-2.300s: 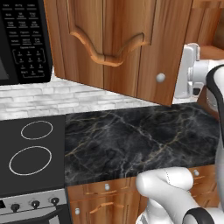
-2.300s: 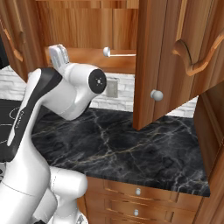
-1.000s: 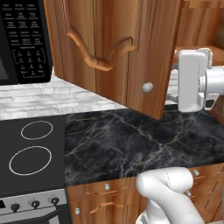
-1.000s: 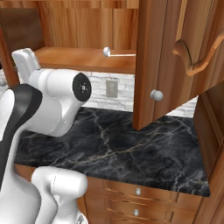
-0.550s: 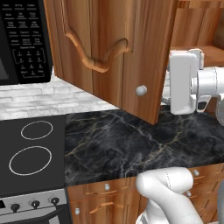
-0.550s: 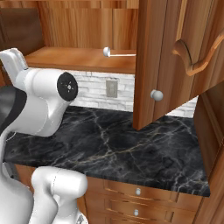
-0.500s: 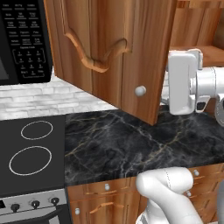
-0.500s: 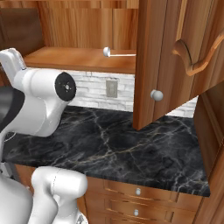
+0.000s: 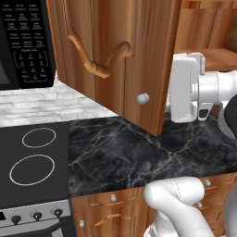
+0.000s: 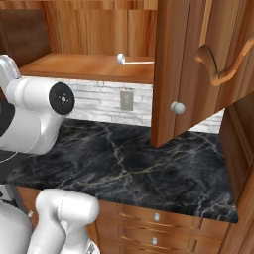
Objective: Open the cabinet and move the ladle to the pot. Then close the cabinet.
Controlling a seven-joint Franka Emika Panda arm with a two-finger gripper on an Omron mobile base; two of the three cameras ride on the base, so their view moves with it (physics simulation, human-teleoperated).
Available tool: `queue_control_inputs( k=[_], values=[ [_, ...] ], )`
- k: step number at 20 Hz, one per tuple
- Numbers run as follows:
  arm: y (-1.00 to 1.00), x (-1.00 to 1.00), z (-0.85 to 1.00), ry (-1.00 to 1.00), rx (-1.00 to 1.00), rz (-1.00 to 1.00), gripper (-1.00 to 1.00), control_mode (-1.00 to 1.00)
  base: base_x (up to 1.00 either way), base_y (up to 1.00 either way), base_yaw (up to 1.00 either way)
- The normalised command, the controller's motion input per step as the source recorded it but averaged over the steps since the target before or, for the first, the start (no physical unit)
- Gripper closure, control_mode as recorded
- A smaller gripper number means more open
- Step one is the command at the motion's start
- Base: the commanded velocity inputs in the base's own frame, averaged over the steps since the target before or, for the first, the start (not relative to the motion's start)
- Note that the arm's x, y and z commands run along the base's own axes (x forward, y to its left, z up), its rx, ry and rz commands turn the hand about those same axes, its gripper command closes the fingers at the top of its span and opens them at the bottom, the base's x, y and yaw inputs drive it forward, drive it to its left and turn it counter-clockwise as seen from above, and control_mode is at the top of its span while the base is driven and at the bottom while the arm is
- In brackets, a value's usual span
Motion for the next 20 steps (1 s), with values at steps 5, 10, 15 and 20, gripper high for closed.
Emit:
queue_control_inputs(
  k=[5,10,15,20],
  values=[
    [-0.48,0.51,-0.09,0.0,-0.2,-0.08,-1.0,-1.0,0.0,0.0,0.0],
    [-0.74,0.37,-0.05,-0.02,-0.26,-0.09,-1.0,-1.0,0.0,0.0,0.0],
    [-0.59,0.37,0.0,0.0,-0.41,0.0,-1.0,-1.0,0.0,0.0,0.0],
    [-0.47,0.35,-0.08,-0.03,-0.4,0.11,-1.0,-1.0,0.0,0.0,0.0]
  ],
)
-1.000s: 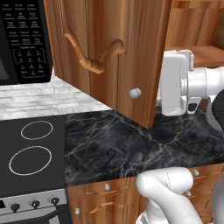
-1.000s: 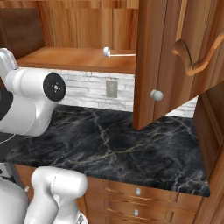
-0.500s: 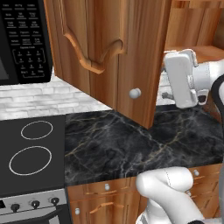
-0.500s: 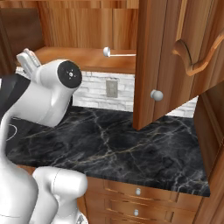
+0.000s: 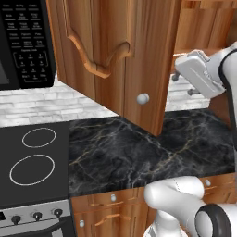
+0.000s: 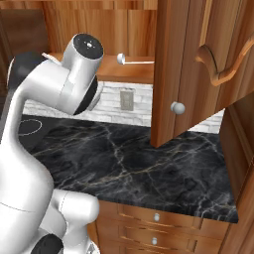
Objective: Open the cabinet and move the ladle to the pot. Then close the cabinet.
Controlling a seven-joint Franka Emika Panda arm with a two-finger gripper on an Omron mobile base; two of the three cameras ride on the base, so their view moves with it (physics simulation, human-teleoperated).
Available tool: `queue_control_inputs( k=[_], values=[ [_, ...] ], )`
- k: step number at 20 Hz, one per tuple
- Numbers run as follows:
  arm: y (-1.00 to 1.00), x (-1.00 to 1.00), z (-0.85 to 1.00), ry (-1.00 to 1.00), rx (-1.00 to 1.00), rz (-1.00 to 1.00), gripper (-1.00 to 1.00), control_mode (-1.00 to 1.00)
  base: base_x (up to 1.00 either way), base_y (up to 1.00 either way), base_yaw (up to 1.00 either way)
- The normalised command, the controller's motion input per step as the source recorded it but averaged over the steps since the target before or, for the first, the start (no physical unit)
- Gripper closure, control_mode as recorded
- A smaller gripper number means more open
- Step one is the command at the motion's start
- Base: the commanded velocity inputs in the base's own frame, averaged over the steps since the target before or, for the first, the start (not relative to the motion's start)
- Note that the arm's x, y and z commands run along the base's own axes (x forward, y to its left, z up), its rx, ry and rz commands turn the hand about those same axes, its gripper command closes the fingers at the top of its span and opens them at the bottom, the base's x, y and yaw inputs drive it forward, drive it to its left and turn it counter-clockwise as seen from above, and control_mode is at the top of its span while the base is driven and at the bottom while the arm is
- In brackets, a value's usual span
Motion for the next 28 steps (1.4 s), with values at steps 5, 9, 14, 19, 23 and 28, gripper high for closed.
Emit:
queue_control_inputs(
  k=[5,9,14,19,23,28],
  values=[
    [-0.29,0.04,-0.1,-0.33,-0.31,0.14,-1.0,-1.0,0.0,0.0,0.0],
    [-0.17,0.0,-0.22,-0.52,-0.31,0.12,-1.0,-1.0,0.0,0.0,0.0],
    [-0.05,0.0,-0.3,-0.61,-0.34,0.1,-1.0,-1.0,0.0,0.0,0.0],
    [-0.04,0.0,0.14,-0.26,-0.25,0.02,-1.0,-1.0,0.0,0.0,0.0],
    [-0.11,0.0,0.26,-0.04,-0.13,0.0,-1.0,-1.0,0.0,0.0,0.0],
    [-0.18,0.08,0.24,0.0,-0.02,0.0,-1.0,-1.0,0.0,0.0,0.0]
  ],
)
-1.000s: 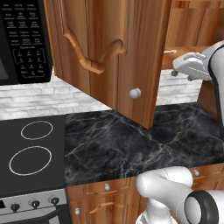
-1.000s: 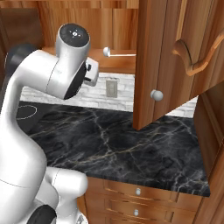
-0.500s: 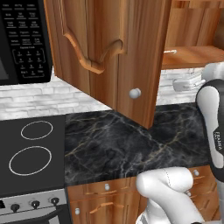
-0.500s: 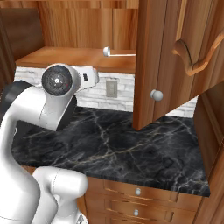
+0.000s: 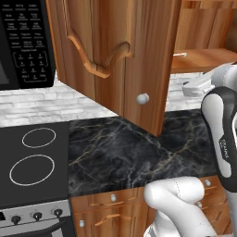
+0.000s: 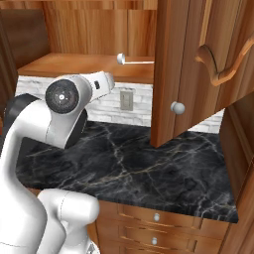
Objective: Open the cabinet and move the ladle to the pot. Then close the cabinet.
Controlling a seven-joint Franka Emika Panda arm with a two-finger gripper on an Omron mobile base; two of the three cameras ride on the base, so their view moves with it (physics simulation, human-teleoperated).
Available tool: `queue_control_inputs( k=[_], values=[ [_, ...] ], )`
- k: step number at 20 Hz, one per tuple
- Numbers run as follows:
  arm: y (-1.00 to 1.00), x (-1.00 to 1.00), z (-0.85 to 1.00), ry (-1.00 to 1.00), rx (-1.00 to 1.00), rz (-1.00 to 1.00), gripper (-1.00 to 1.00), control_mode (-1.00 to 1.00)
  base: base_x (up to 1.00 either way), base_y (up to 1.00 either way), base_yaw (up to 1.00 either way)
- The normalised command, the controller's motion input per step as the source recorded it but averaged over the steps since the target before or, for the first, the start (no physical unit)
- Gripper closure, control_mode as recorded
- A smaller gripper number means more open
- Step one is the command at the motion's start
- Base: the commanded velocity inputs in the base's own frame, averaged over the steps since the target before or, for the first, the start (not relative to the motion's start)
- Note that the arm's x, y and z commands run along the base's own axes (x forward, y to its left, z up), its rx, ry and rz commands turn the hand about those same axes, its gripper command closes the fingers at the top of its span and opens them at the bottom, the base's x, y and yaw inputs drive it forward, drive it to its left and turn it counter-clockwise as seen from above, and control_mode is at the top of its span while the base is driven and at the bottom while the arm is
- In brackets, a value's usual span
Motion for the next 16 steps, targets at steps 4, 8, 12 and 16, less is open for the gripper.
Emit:
queue_control_inputs(
  k=[4,8,12,16],
  values=[
    [-0.17,0.06,0.32,0.04,0.0,0.0,-1.0,-1.0,0.0,0.0,0.0],
    [0.0,0.22,0.2,0.08,0.0,0.0,-1.0,-1.0,0.0,0.0,0.0],
    [0.0,0.32,0.05,0.02,0.0,0.0,-1.0,-1.0,0.0,0.0,0.0],
    [0.0,0.38,0.0,0.0,0.0,0.0,-1.0,-1.0,0.0,0.0,0.0]
  ],
)
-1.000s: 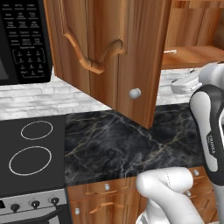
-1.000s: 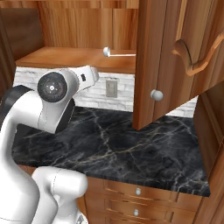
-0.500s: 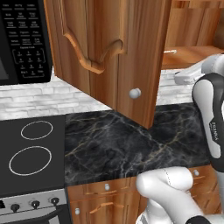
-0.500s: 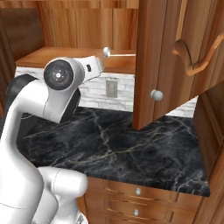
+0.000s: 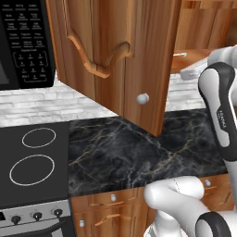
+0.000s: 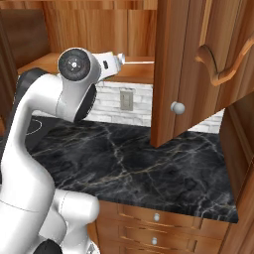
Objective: Open the cabinet and move the ladle to the pot. Then close the cabinet.
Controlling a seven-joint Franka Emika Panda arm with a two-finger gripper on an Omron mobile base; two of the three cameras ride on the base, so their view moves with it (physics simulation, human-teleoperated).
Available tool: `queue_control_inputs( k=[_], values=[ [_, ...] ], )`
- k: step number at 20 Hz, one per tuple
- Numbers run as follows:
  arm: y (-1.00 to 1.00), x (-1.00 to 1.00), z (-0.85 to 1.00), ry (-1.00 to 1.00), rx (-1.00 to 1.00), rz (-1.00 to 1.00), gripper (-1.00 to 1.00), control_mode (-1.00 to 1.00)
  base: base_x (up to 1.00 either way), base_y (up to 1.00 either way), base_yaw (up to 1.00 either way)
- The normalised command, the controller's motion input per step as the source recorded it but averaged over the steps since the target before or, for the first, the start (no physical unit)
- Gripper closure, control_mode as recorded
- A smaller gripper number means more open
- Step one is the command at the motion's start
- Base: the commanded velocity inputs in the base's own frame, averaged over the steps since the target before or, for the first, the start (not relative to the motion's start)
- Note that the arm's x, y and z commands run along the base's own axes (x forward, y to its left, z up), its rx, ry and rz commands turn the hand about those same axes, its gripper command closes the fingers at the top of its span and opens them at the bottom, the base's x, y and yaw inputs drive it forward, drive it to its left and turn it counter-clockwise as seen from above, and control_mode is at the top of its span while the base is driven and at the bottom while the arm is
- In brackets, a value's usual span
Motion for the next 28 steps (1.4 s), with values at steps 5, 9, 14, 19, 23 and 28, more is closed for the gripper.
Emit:
queue_control_inputs(
  k=[5,9,14,19,23,28],
  values=[
    [0.01,0.39,0.0,0.0,0.03,-0.02,-1.0,-1.0,0.0,0.0,0.0],
    [0.01,0.42,0.0,0.0,0.04,-0.03,-1.0,-1.0,0.0,0.0,0.0],
    [0.08,0.56,0.0,0.01,0.02,-0.08,-1.0,-1.0,0.0,0.0,0.0],
    [0.06,0.6,0.0,0.05,0.0,-0.1,-1.0,-1.0,0.0,0.0,0.0],
    [0.03,0.56,0.0,0.01,0.0,-0.09,-1.0,-1.0,0.0,0.0,0.0],
    [0.0,0.51,0.0,0.0,0.01,-0.02,-1.0,-1.0,0.0,0.0,0.0]
  ],
)
